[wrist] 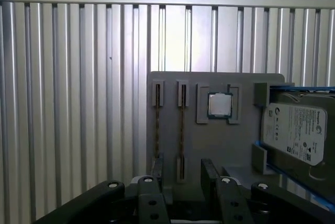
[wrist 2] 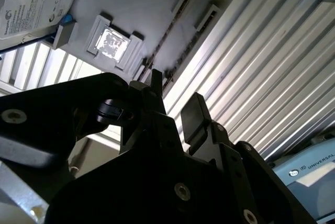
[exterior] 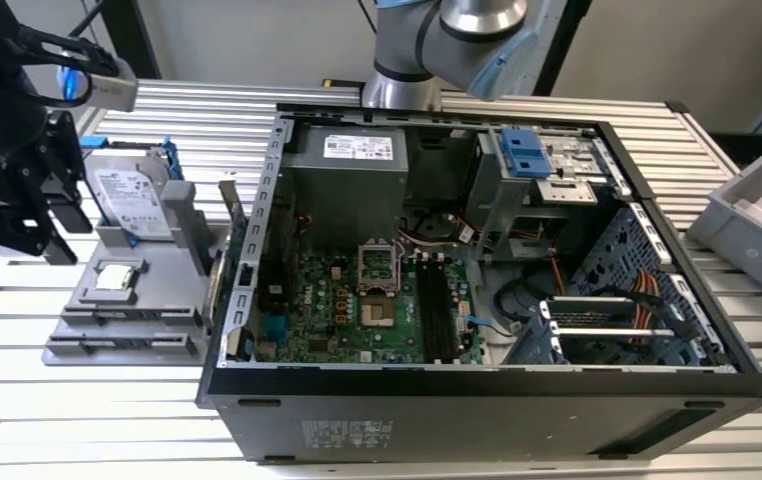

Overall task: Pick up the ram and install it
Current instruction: 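Pick up the ram and move it above insertion slot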

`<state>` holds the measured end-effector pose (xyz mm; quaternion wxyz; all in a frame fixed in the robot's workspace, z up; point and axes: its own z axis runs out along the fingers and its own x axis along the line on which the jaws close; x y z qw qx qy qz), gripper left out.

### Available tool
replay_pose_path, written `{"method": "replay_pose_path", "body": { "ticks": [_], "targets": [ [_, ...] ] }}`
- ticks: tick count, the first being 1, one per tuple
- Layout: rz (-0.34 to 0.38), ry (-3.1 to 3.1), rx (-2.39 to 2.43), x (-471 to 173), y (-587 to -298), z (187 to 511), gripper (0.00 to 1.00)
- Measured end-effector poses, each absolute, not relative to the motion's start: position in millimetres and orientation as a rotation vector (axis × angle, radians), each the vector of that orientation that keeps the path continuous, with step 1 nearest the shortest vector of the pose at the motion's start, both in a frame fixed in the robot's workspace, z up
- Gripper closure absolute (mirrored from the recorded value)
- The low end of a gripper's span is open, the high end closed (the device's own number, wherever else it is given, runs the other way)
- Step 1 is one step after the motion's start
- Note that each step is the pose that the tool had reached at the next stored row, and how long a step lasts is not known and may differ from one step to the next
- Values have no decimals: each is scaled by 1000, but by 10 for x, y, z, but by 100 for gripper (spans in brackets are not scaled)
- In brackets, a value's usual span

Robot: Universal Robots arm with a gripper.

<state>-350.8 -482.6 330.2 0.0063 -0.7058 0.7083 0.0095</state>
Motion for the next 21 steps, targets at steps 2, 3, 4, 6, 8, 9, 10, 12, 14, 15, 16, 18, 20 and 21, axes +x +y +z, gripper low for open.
{"method": "replay_pose_path", "body": {
  "ticks": [2,3,4,6,8,9,10,12,14,15,16,18,20,21],
  "targets": [
    [29,2217,-2209,-3508,-4826,3288,0],
    [29,2217,-2209,-3508,-4826,3281,0],
    [29,2217,-2209,-3508,-4826,3273,0],
    [29,2216,-2208,-3508,-4826,3259,0],
    [29,2216,-2208,-3508,-4826,3245,0],
    [29,2216,-2208,-3508,-4826,3238,0],
    [29,2216,-2208,-3508,-4826,3232,0],
    [29,2216,-2208,-3508,-4826,3218,0],
    [29,2216,-2208,-3508,-4826,3205,0],
    [29,2216,-2209,-3508,-4826,3197,0],
    [29,2216,-2209,-3508,-4826,3191,0],
    [29,2216,-2208,-3508,-4826,3178,0],
    [29,2217,-2209,-3508,-4826,3166,0],
    [28,2217,-2209,-3508,-4826,3160,0]
  ]
}}
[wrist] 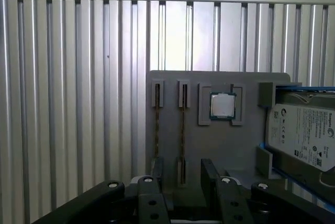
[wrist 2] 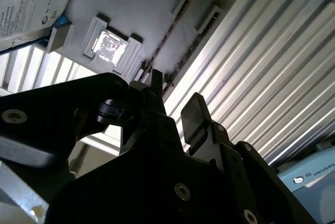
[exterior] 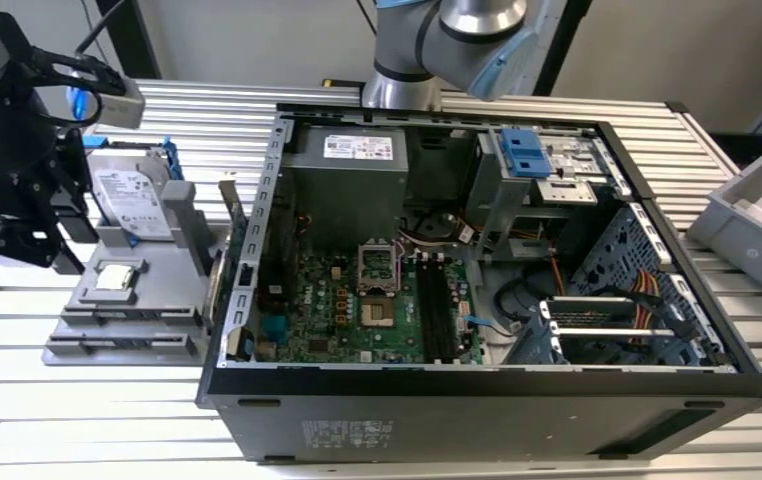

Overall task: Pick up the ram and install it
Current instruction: 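Pick up the ram and move it above insertion slot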

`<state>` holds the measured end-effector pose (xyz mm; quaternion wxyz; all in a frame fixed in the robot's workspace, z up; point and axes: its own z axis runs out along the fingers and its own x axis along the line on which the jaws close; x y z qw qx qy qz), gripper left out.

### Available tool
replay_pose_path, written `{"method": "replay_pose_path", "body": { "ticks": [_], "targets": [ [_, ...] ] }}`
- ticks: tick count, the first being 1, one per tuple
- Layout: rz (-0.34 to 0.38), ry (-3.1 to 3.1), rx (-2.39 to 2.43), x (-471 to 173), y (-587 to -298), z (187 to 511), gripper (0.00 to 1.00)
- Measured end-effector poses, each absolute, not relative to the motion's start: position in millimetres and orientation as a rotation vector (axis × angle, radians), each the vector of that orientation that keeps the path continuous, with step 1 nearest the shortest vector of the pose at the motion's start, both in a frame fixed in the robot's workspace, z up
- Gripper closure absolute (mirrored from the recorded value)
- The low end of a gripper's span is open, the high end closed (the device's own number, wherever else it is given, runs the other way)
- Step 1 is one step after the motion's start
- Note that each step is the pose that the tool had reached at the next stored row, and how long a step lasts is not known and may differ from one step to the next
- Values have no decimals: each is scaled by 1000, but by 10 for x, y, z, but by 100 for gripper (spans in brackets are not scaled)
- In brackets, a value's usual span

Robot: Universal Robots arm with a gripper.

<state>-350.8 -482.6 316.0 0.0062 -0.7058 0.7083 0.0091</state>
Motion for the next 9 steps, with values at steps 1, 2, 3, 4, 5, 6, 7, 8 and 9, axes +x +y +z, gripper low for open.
{"method": "replay_pose_path", "body": {
  "ticks": [1,2,3,4,5,6,7,8,9],
  "targets": [
    [28,2217,-2209,-3508,-4826,3154,0],
    [28,2217,-2209,-3508,-4827,3147,0],
    [28,2217,-2209,-3509,-4827,3141,0],
    [28,2217,-2208,-3509,-4828,3134,0],
    [28,2217,-2209,-3508,-4830,3128,0],
    [28,2217,-2209,-3508,-4831,3121,0],
    [28,2217,-2209,-3508,-4831,3114,0],
    [28,2217,-2209,-3508,-4831,3107,0],
    [27,2217,-2209,-3507,-4831,3101,0]
  ]
}}
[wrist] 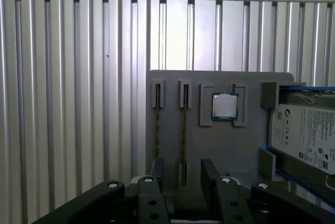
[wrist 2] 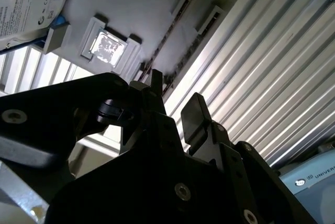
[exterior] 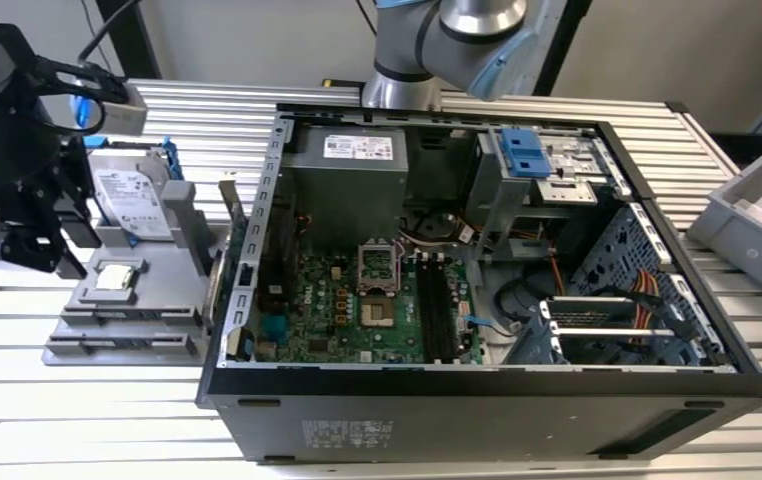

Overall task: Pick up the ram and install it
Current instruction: 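Pick up the ram and move it above insertion slot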

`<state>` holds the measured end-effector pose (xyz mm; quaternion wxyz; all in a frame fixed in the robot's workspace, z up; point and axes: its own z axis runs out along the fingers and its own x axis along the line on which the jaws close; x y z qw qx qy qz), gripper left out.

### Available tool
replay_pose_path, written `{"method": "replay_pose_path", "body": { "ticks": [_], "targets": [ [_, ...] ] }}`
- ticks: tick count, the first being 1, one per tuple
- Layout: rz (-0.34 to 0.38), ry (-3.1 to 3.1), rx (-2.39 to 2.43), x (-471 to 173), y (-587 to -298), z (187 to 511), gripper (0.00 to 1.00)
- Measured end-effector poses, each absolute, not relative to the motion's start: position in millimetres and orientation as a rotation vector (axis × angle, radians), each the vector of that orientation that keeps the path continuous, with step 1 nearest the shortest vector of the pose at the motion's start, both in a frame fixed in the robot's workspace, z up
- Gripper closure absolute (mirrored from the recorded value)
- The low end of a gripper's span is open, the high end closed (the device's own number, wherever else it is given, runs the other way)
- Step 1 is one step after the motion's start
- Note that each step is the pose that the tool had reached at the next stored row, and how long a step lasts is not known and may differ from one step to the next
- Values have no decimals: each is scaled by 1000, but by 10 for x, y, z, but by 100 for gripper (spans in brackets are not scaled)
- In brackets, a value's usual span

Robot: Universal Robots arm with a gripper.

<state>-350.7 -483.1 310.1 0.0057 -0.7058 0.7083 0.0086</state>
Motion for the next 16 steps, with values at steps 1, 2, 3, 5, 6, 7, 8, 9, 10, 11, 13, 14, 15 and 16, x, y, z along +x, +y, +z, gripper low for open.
{"method": "replay_pose_path", "body": {
  "ticks": [1,2,3,5,6,7,8,9,10,11,13,14,15,16],
  "targets": [
    [27,2218,-2210,-3507,-4831,3099,0],
    [27,2218,-2210,-3508,-4832,3097,0],
    [27,2218,-2210,-3509,-4833,3095,0],
    [26,2218,-2209,-3508,-4833,3095,0],
    [26,2218,-2209,-3508,-4834,3094,0],
    [26,2218,-2209,-3508,-4834,3094,0],
    [27,2218,-2209,-3508,-4834,3094,0],
    [26,2217,-2210,-3507,-4835,3094,0],
    [26,2217,-2209,-3508,-4838,3090,0],
    [27,2217,-2210,-3508,-4843,3086,0],
    [27,2217,-2209,-3508,-4856,3075,0],
    [27,2217,-2209,-3508,-4863,3068,0],
    [27,2217,-2209,-3508,-4870,3062,0],
    [27,2217,-2209,-3508,-4875,3053,0]
  ]
}}
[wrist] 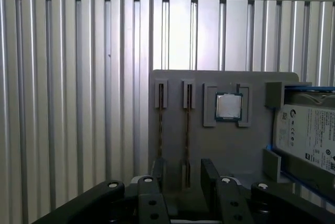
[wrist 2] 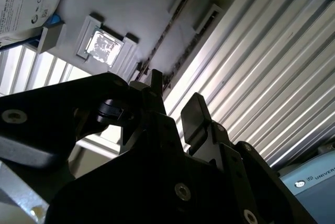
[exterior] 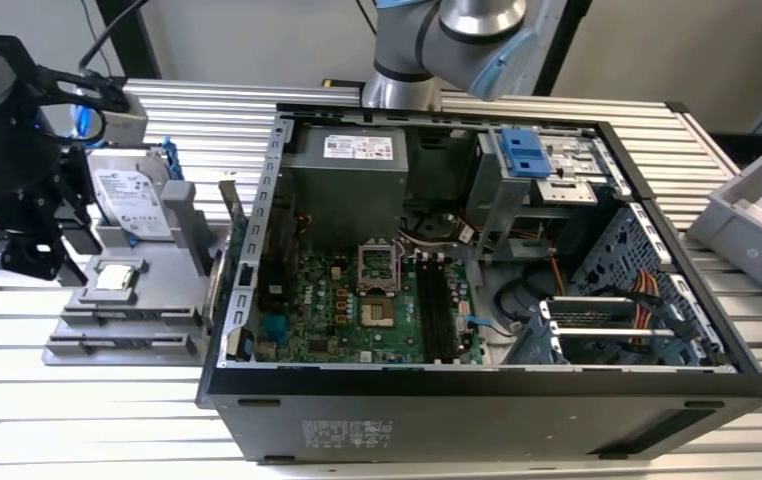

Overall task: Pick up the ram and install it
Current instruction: 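Pick up the ram and move it above insertion slot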

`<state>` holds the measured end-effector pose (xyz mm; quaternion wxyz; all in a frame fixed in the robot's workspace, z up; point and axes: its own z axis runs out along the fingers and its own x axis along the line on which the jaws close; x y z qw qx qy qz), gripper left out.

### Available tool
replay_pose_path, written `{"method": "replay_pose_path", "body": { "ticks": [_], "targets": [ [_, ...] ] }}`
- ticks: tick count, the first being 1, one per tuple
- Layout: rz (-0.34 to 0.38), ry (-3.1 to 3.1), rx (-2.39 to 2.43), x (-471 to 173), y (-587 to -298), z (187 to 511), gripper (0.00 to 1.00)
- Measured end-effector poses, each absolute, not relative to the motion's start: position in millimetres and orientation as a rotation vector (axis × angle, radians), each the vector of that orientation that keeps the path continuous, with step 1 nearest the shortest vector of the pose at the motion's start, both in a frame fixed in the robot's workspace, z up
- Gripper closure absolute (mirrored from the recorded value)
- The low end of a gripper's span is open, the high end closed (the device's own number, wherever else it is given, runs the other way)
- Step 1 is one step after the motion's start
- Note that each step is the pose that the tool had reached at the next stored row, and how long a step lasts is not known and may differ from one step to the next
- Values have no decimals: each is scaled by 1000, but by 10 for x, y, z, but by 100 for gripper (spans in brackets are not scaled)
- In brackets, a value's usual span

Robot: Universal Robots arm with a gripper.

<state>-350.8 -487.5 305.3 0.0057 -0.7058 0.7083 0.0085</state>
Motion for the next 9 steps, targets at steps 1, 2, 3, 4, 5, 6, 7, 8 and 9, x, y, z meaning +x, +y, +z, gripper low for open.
{"method": "replay_pose_path", "body": {
  "ticks": [1,2,3,4,5,6,7,8,9],
  "targets": [
    [27,2217,-2209,-3508,-4880,3044,0],
    [27,2218,-2209,-3508,-4885,3035,0],
    [27,2217,-2209,-3508,-4892,3023,0],
    [27,2217,-2209,-3508,-4898,3010,0],
    [27,2217,-2209,-3508,-4900,2996,0],
    [27,2217,-2209,-3509,-4901,2981,0],
    [27,2218,-2209,-3509,-4902,2966,0],
    [27,2217,-2209,-3508,-4902,2951,0],
    [27,2217,-2209,-3508,-4903,2933,0]
  ]
}}
